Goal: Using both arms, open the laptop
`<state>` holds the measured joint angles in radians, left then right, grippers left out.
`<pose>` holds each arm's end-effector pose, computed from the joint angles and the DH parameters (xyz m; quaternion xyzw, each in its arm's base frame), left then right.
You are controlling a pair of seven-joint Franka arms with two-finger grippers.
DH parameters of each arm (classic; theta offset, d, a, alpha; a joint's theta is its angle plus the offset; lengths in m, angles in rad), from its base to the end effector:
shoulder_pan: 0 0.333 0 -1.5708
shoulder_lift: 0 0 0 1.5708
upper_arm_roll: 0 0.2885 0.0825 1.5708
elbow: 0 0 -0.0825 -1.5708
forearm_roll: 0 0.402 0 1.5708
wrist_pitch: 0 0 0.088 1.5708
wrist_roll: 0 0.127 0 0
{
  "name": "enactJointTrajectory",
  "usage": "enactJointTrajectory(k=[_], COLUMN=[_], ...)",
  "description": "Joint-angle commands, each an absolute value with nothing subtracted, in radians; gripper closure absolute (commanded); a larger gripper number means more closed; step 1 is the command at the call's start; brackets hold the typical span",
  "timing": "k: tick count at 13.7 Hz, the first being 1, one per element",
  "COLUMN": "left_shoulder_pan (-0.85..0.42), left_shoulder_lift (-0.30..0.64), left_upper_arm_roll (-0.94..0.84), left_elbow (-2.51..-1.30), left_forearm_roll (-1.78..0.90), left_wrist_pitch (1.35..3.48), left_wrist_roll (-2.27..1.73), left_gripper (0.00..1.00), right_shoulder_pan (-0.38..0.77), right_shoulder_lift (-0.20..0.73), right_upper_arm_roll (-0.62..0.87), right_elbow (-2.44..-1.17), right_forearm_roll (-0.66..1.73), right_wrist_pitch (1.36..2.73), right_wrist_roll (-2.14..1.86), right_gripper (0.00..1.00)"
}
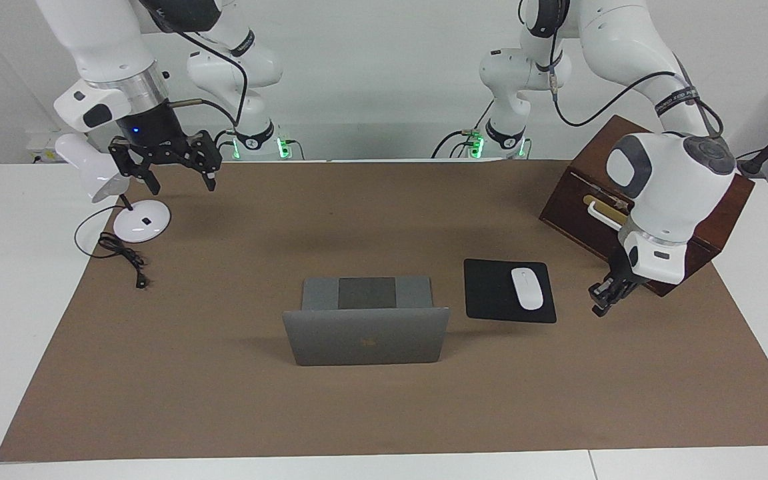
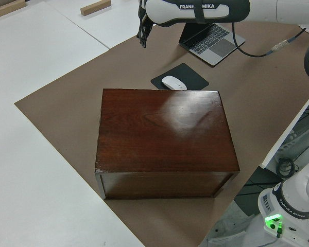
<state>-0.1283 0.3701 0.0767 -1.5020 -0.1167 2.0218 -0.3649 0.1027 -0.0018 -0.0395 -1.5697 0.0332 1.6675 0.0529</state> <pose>0.6939 -0.0507 0.4201 0.9812 0.1730 0.0653 0.0553 0.5825 0.0408 0.5878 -0.9986 -0.0044 -0.0487 0.0195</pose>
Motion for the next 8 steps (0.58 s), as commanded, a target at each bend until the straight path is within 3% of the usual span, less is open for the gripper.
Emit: enactJointTrajectory(k=[1,5,8], left_shoulder_pan=[-0.121,-0.123,-0.121], left_shoulder_lift=[0.341,0.253,0.158], left_upper_arm_roll=[0.074,0.072,0.072], left_elbow=[-1.456,-1.465,-1.526], left_forearm_roll=[-0.091,-0.094,-0.095], left_wrist_pitch=[1.855,1.651,1.562], left_wrist_roll=[-0.36,-0.362,-0.362], left_gripper=[1.0,1.0,1.0], right_shoulder_pan=[0.069,0.025,0.006], right_shoulder_lift=[-0.074,-0.084,-0.058], right_upper_arm_roll=[-0.031,-0.022,0.002], right_elbow=[-1.698,-1.738,-1.683], right_forearm_roll=[0.058,0.057,0.057], right_wrist_pitch=[1.744,1.769,1.786], right_wrist_roll=[0.061,0.06,0.049], right_gripper=[0.0,0.0,0.0])
